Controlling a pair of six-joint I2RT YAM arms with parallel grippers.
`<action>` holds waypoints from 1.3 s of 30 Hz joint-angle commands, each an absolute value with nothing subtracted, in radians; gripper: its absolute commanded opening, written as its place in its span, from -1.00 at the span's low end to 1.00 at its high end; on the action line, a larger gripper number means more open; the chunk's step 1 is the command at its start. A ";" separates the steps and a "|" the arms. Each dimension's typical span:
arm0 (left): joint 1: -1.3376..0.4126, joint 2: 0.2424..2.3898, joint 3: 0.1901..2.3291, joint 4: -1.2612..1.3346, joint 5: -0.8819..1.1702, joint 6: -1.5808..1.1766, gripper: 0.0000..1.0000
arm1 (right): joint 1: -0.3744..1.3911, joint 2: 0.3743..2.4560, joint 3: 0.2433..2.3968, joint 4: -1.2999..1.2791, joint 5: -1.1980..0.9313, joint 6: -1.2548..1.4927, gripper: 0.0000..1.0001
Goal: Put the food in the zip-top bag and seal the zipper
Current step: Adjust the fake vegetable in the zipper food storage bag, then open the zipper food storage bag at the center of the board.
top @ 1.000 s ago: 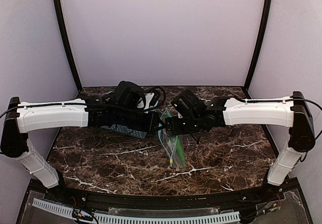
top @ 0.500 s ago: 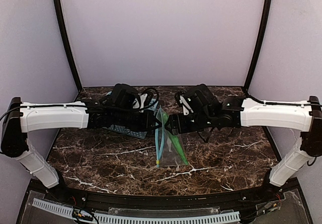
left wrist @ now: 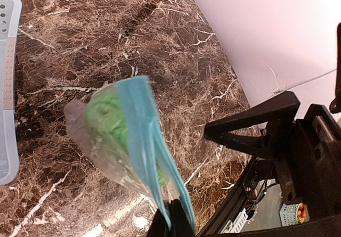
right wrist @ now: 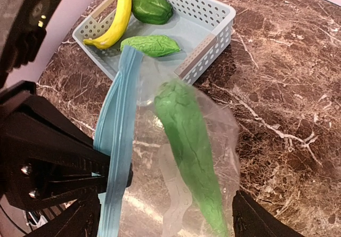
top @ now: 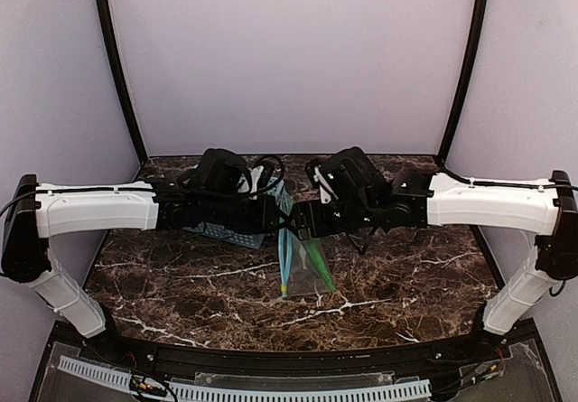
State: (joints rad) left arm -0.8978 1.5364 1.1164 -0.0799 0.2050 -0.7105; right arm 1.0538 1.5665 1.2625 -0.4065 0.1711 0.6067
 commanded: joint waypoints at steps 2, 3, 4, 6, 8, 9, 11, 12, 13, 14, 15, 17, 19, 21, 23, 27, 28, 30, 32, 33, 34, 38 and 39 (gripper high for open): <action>-0.902 1.483 1.111 -0.084 0.207 -0.688 -0.99 | 1.056 1.506 1.320 -0.407 0.267 0.632 0.68; -0.902 1.482 1.111 -0.082 0.210 -0.683 -0.99 | 1.056 1.506 1.328 -0.408 0.271 0.626 0.68; -0.902 1.482 1.112 -0.078 0.212 -0.681 -0.99 | 1.055 1.509 1.339 -0.412 0.278 0.618 0.68; -0.902 1.481 1.112 -0.073 0.217 -0.676 -0.99 | 1.053 1.530 1.368 -0.431 0.289 0.607 0.68; -0.902 1.482 1.113 -0.069 0.221 -0.676 -0.99 | 1.054 1.562 1.395 -0.457 0.299 0.598 0.68; -0.902 1.482 1.113 -0.066 0.221 -0.676 -0.99 | 1.054 1.575 1.405 -0.468 0.305 0.596 0.68; -0.902 1.482 1.113 -0.061 0.223 -0.675 -0.99 | 1.054 1.597 1.421 -0.485 0.320 0.597 0.67; -0.901 1.480 1.111 -0.061 0.223 -0.674 -0.99 | 1.053 1.608 1.428 -0.492 0.330 0.597 0.66; -0.902 1.479 1.110 -0.059 0.223 -0.676 -0.99 | 1.052 1.619 1.436 -0.501 0.337 0.599 0.66; -0.901 1.480 1.110 -0.058 0.224 -0.676 -0.99 | 1.051 1.628 1.440 -0.507 0.339 0.601 0.65; -0.901 1.480 1.109 -0.056 0.225 -0.675 -0.99 | 1.047 1.637 1.446 -0.511 0.343 0.601 0.65; -0.901 1.479 1.107 -0.053 0.228 -0.676 -0.99 | 1.044 1.654 1.458 -0.522 0.351 0.606 0.64; -0.902 1.476 1.106 -0.051 0.228 -0.676 -0.99 | 1.040 1.669 1.471 -0.530 0.355 0.607 0.63; -0.902 1.474 1.105 -0.047 0.230 -0.671 -0.99 | 1.036 1.685 1.480 -0.538 0.358 0.605 0.63; -0.903 1.472 1.106 -0.045 0.236 -0.667 -0.99 | 1.033 1.705 1.499 -0.554 0.369 0.606 0.62; -0.903 1.467 1.101 -0.046 0.232 -0.663 -0.99 | 1.033 1.740 1.534 -0.612 0.416 0.618 0.61; -0.903 1.466 1.101 -0.045 0.233 -0.661 -0.99 | 1.034 1.742 1.534 -0.612 0.421 0.617 0.59; -0.903 1.466 1.099 -0.037 0.239 -0.654 -0.99 | 1.030 1.750 1.535 -0.612 0.416 0.617 0.52; -0.903 1.467 1.097 -0.025 0.253 -0.646 -0.99 | 1.024 1.762 1.538 -0.613 0.404 0.616 0.49; -0.903 1.468 1.096 -0.023 0.261 -0.642 -0.99 | 1.023 1.767 1.540 -0.612 0.397 0.615 0.48; -0.903 1.467 1.096 -0.016 0.264 -0.634 -0.99 | 1.019 1.774 1.543 -0.613 0.390 0.615 0.48; -0.904 1.467 1.094 -0.005 0.295 -0.609 -0.99 | 1.003 1.783 1.528 -0.575 0.309 0.603 0.48; -0.903 1.468 1.094 -0.005 0.309 -0.605 -0.99 | 0.995 1.781 1.513 -0.544 0.267 0.596 0.47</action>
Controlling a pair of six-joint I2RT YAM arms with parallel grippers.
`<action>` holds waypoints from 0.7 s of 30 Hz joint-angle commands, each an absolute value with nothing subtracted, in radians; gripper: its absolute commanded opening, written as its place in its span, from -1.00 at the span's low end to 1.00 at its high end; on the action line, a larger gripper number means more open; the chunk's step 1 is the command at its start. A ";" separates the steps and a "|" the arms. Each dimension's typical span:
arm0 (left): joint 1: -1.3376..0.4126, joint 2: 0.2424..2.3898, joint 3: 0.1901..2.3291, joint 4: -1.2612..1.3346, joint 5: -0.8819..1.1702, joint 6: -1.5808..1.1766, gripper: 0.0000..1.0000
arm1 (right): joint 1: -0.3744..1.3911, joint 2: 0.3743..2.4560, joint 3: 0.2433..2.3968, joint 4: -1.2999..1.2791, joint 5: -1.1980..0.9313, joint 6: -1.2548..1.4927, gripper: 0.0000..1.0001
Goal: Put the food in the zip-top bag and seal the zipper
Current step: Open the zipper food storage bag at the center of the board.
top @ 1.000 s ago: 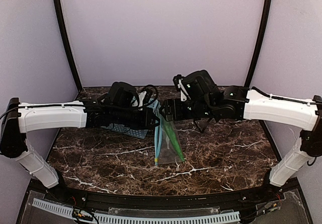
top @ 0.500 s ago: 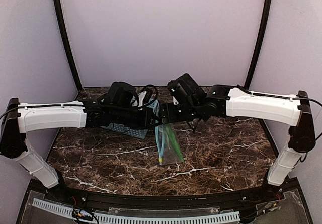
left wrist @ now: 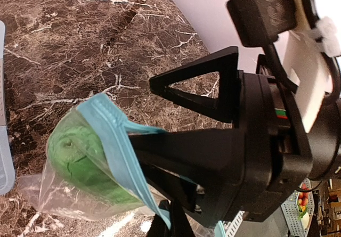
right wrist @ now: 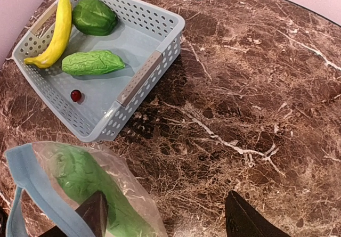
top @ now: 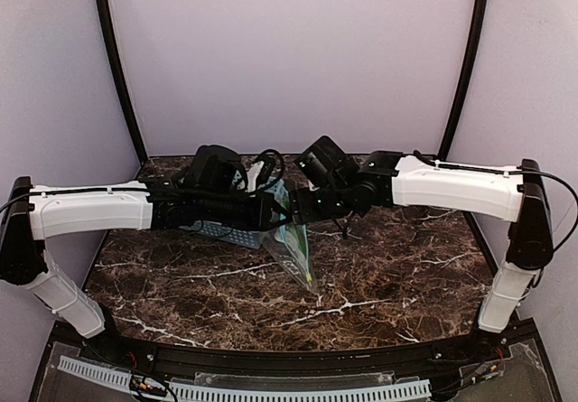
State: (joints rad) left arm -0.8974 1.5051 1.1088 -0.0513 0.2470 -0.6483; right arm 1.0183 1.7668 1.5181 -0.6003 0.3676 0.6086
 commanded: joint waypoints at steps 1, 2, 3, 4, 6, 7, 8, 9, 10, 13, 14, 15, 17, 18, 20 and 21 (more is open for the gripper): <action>-0.903 1.470 1.095 0.018 0.317 -0.598 -0.99 | 0.985 1.778 1.496 -0.516 0.220 0.593 0.47; -0.904 1.471 1.093 0.027 0.334 -0.596 -0.99 | 0.977 1.775 1.470 -0.483 0.177 0.592 0.46; -0.903 1.472 1.090 0.042 0.342 -0.592 -0.99 | 0.969 1.769 1.450 -0.450 0.141 0.590 0.45; -0.903 1.471 1.088 0.048 0.357 -0.589 -0.99 | 0.965 1.766 1.435 -0.426 0.111 0.585 0.45; -0.904 1.468 1.080 0.062 0.374 -0.580 -0.99 | 0.958 1.767 1.425 -0.403 0.069 0.575 0.45; -0.904 1.467 1.077 0.072 0.386 -0.574 -0.99 | 0.957 1.776 1.427 -0.403 0.056 0.566 0.44; -0.904 1.467 1.074 0.077 0.390 -0.572 -0.99 | 0.956 1.785 1.431 -0.405 0.047 0.558 0.44; -0.904 1.466 1.071 0.085 0.402 -0.567 -0.99 | 0.956 1.796 1.431 -0.407 0.040 0.552 0.44; -0.904 1.467 1.072 0.089 0.408 -0.564 -0.99 | 0.955 1.804 1.431 -0.408 0.031 0.549 0.43; -0.904 1.467 1.071 0.107 0.425 -0.565 -0.99 | 0.955 1.816 1.428 -0.413 0.028 0.552 0.27; -0.903 1.463 1.072 0.087 0.412 -0.568 -0.99 | 0.955 1.811 1.426 -0.414 0.035 0.557 0.17; -0.902 1.458 1.074 0.066 0.366 -0.572 -0.99 | 0.955 1.801 1.422 -0.418 0.042 0.559 -0.03; -0.895 1.443 1.078 -0.036 0.261 -0.591 -0.99 | 0.954 1.771 1.411 -0.425 0.064 0.558 -0.41; -0.890 1.437 1.077 -0.107 0.225 -0.607 -0.99 | 0.955 1.752 1.408 -0.432 0.073 0.557 -0.53; -0.881 1.422 1.069 -0.178 0.139 -0.630 -0.99 | 0.956 1.713 1.403 -0.453 0.082 0.556 -0.76; -0.879 1.412 1.058 -0.194 0.103 -0.637 -0.99 | 0.956 1.694 1.399 -0.465 0.086 0.557 -0.89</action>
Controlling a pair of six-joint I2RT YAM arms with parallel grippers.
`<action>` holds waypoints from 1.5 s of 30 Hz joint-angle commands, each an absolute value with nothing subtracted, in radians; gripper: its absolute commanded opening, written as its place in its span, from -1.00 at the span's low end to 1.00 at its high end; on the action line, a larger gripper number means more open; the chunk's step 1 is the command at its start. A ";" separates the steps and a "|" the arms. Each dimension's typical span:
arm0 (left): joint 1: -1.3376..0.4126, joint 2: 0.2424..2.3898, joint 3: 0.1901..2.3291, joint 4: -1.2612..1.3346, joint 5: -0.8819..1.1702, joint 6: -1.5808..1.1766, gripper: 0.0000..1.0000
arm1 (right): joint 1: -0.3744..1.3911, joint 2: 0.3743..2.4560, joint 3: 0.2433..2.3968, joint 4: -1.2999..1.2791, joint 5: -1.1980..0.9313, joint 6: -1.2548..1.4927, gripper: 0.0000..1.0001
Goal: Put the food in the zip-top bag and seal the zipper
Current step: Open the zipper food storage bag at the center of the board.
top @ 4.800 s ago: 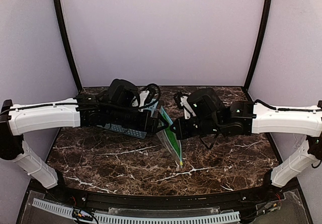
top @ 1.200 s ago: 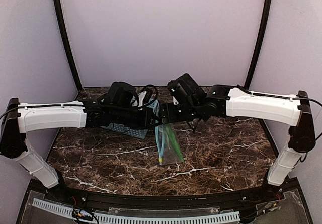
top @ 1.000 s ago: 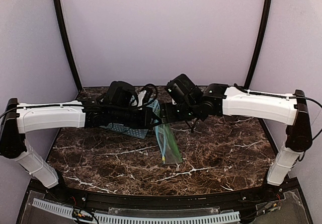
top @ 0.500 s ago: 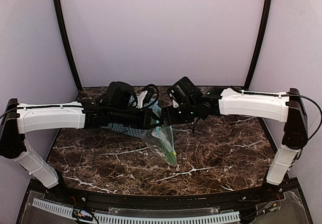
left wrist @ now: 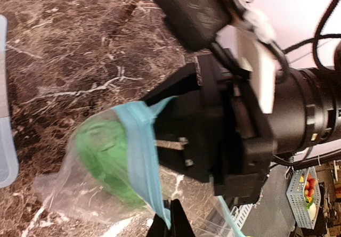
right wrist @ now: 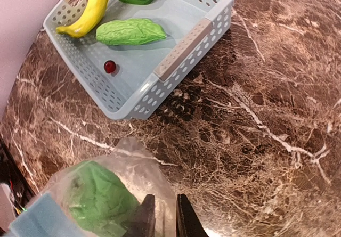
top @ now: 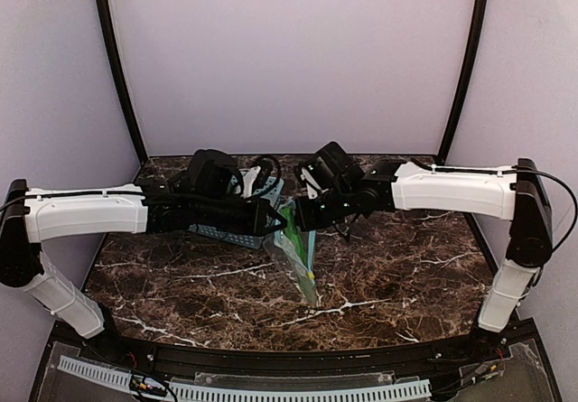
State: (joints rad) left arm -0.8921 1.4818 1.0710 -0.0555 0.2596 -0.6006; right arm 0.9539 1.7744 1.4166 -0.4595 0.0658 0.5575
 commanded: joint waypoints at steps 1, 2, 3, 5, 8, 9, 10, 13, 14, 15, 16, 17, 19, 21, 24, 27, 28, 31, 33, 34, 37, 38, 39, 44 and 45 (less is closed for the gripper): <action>-0.876 1.408 1.052 -0.216 0.075 -0.648 -0.99 | 0.956 1.668 1.394 -0.473 0.091 0.559 -1.00; -0.874 1.402 1.052 -0.229 0.060 -0.651 -0.99 | 0.956 1.648 1.387 -0.483 0.099 0.562 -1.00; -0.872 1.400 1.056 -0.257 0.029 -0.650 -0.99 | 0.956 1.631 1.380 -0.493 0.111 0.567 -1.00; -0.873 1.401 1.074 -0.314 -0.028 -0.640 -0.99 | 0.956 1.603 1.370 -0.526 0.149 0.581 -1.00; -0.873 1.412 1.103 -0.391 -0.082 -0.617 -0.99 | 0.956 1.584 1.365 -0.596 0.212 0.608 -1.00; -0.872 1.415 1.116 -0.397 -0.089 -0.612 -0.99 | 0.957 1.584 1.365 -0.608 0.225 0.613 -1.00; -0.873 1.422 1.121 -0.396 -0.085 -0.604 -0.99 | 0.957 1.584 1.365 -0.617 0.232 0.616 -1.00; -0.872 1.441 1.126 -0.323 0.038 -0.582 -0.99 | 0.960 1.590 1.362 -0.611 0.206 0.608 -1.00; -0.873 1.445 1.122 -0.263 0.074 -0.577 -0.99 | 0.961 1.589 1.356 -0.596 0.182 0.602 -0.97; -0.873 1.460 1.113 -0.231 0.151 -0.577 -0.99 | 0.962 1.586 1.348 -0.575 0.160 0.596 -0.88; -0.873 1.468 1.111 -0.179 0.189 -0.581 -0.99 | 0.962 1.582 1.337 -0.552 0.131 0.590 -0.72; -0.874 1.487 1.111 -0.159 0.253 -0.584 -0.99 | 0.962 1.579 1.326 -0.527 0.103 0.585 -0.54; -0.875 1.516 1.109 -0.119 0.314 -0.588 -0.99 | 0.962 1.577 1.305 -0.488 0.057 0.579 -0.33; -0.877 1.534 1.110 -0.104 0.338 -0.584 -0.99 | 0.962 1.577 1.285 -0.457 0.031 0.578 -0.14; -0.882 1.542 1.101 -0.088 0.355 -0.567 -0.99 | 0.962 1.579 1.262 -0.421 0.016 0.576 0.14; -0.881 1.542 1.093 -0.070 0.367 -0.561 -0.99 | 0.962 1.600 1.263 -0.408 0.033 0.568 0.24; -0.881 1.542 1.090 -0.065 0.370 -0.559 -0.99 | 0.960 1.613 1.268 -0.411 0.043 0.566 0.25; -0.881 1.541 1.092 -0.063 0.377 -0.554 -0.99 | 0.960 1.650 1.303 -0.446 0.087 0.569 0.25; -0.882 1.538 1.093 -0.062 0.379 -0.550 -0.99 | 0.960 1.672 1.325 -0.473 0.118 0.576 0.24; -0.882 1.535 1.092 -0.062 0.377 -0.549 -0.99 | 0.960 1.681 1.335 -0.488 0.134 0.578 0.24; -0.881 1.530 1.094 -0.065 0.371 -0.545 -0.99 | 0.960 1.713 1.366 -0.534 0.184 0.591 0.21; -0.882 1.530 1.094 -0.067 0.369 -0.544 -0.99 | 0.960 1.719 1.369 -0.544 0.192 0.596 0.18; -0.882 1.529 1.094 -0.072 0.362 -0.544 -0.99 | 0.960 1.726 1.371 -0.549 0.198 0.599 0.15; -0.882 1.531 1.108 -0.121 0.311 -0.552 -0.99 | 0.960 1.726 1.363 -0.554 0.176 0.600 0.19; -0.882 1.532 1.115 -0.138 0.301 -0.553 -0.99 | 0.960 1.719 1.360 -0.548 0.163 0.595 0.25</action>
